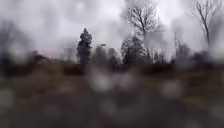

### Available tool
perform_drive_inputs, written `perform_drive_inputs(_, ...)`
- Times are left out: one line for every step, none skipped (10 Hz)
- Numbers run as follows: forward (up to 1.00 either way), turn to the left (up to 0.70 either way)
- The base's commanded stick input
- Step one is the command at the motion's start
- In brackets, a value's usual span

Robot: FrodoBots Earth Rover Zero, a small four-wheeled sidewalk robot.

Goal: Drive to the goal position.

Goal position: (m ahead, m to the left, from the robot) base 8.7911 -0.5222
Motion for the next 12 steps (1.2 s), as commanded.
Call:
perform_drive_inputs(1.0,0.0)
perform_drive_inputs(1.0,0.0)
perform_drive_inputs(1.0,0.0)
perform_drive_inputs(1.0,0.0)
perform_drive_inputs(1.0,0.0)
perform_drive_inputs(1.0,0.0)
perform_drive_inputs(1.0,0.0)
perform_drive_inputs(1.0,0.0)
perform_drive_inputs(1.0,0.0)
perform_drive_inputs(1.0,0.0)
perform_drive_inputs(1.0,0.0)
perform_drive_inputs(1.0,0.0)
